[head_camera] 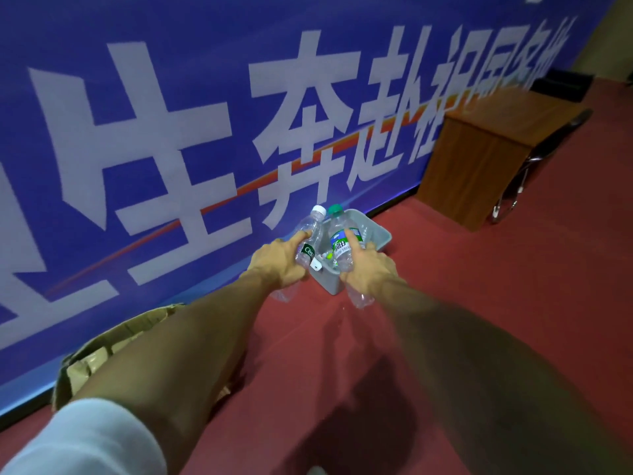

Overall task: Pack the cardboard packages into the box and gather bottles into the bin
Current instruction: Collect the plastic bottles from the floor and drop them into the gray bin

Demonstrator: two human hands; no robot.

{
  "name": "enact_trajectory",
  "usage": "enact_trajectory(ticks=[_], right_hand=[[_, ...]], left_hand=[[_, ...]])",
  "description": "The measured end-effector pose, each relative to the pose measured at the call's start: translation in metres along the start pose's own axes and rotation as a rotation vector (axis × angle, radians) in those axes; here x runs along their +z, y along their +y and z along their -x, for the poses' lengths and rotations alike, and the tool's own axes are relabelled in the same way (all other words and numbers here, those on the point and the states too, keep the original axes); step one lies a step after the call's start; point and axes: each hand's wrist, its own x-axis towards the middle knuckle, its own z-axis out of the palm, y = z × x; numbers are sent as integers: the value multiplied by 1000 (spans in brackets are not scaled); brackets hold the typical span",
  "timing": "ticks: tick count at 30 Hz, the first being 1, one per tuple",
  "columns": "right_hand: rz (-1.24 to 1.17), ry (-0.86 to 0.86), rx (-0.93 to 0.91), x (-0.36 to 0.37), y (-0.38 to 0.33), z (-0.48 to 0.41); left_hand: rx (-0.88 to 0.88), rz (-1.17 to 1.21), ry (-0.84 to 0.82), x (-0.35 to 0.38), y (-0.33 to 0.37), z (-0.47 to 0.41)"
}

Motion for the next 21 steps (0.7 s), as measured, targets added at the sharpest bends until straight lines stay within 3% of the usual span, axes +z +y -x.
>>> enact_trajectory(ticks=[21], right_hand=[[-94, 3, 123, -77, 46, -390]], left_hand=[[99, 63, -85, -28, 7, -429]])
